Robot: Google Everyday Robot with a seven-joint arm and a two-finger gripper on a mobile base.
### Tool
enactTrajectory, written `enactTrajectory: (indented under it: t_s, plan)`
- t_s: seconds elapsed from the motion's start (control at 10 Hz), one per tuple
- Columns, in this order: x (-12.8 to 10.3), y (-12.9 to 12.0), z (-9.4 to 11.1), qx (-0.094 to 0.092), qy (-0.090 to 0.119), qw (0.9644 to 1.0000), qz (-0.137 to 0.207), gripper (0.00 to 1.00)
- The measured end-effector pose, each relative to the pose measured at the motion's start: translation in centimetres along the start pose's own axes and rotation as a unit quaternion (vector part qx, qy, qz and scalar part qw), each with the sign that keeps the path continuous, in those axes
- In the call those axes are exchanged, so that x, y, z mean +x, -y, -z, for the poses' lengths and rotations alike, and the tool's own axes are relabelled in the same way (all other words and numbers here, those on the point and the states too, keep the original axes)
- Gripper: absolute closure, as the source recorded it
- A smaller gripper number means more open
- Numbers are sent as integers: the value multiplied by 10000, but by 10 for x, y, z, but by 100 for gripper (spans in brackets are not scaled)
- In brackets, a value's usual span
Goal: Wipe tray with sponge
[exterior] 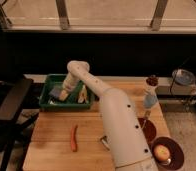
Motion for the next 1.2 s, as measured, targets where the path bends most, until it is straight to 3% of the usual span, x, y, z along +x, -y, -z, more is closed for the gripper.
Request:
enactTrajectory:
  t_s: [0.6,0.7,0.9,1.2]
  plan:
    - [-3,-2,4,-6,-41,10000,14,100]
    - [-3,-3,6,15,-48,10000,31,100]
    - [-8,-4,18,246,56,9996,118,100]
    - [-11,-6,18,254,74,9995,142,100]
